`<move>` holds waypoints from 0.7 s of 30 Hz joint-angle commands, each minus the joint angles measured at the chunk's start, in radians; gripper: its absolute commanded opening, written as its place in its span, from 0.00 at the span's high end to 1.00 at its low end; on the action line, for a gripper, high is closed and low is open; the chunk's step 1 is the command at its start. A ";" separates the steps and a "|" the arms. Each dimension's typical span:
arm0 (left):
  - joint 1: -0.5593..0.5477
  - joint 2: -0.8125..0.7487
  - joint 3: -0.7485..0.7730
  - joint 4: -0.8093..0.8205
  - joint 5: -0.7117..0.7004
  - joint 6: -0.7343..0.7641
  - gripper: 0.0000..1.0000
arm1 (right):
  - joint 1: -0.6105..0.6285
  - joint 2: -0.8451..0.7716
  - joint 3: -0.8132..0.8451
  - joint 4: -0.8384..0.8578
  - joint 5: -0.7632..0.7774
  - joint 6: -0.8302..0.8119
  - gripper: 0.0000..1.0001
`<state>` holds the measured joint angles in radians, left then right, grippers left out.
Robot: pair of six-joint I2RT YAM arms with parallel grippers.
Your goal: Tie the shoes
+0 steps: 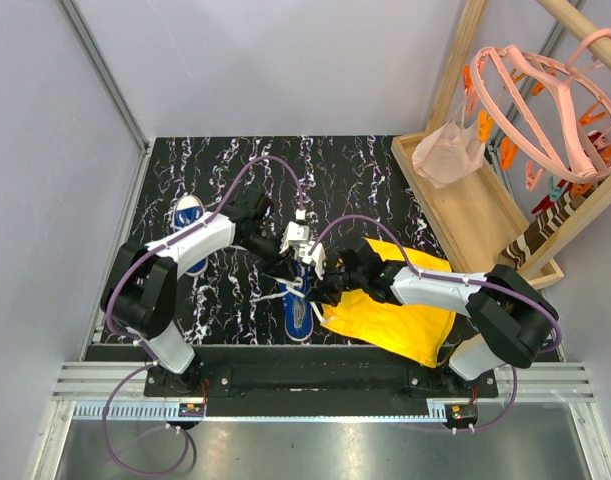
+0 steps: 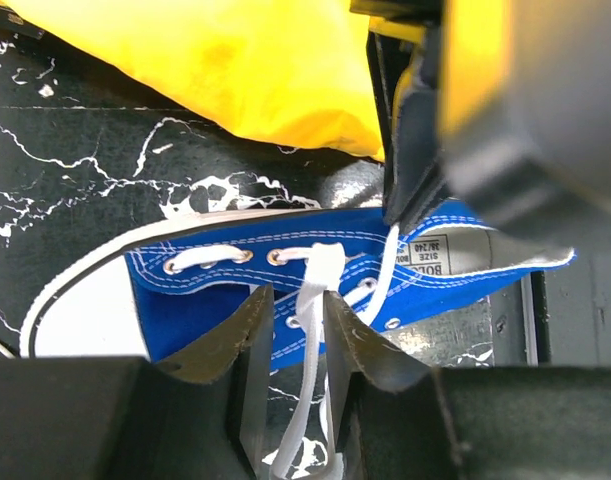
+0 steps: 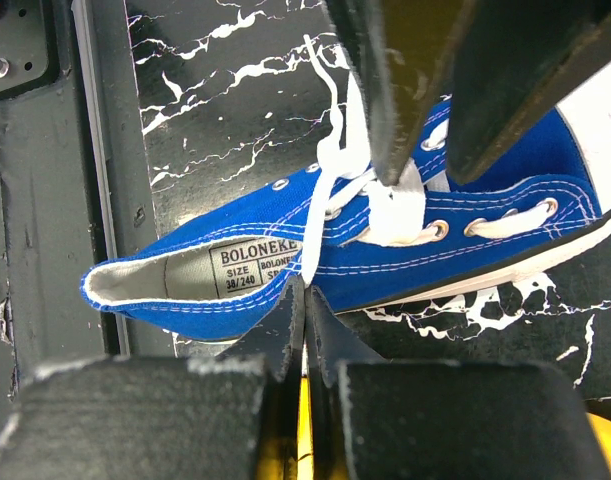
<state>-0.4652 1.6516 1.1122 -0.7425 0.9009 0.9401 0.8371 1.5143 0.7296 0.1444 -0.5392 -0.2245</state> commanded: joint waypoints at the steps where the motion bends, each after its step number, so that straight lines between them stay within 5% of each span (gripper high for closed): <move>1: -0.006 0.028 0.040 -0.032 -0.033 0.017 0.73 | 0.005 -0.029 0.011 0.069 -0.001 -0.016 1.00; 8: -0.006 0.023 0.031 -0.041 -0.023 0.032 0.78 | 0.005 0.003 0.040 0.083 -0.007 -0.015 1.00; 21: -0.019 0.045 0.046 -0.043 -0.049 0.005 0.73 | 0.005 0.023 0.063 0.106 -0.016 -0.007 1.00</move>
<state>-0.4644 1.6733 1.1313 -0.7704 0.8978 0.9455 0.8368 1.5311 0.7311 0.1555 -0.5426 -0.2234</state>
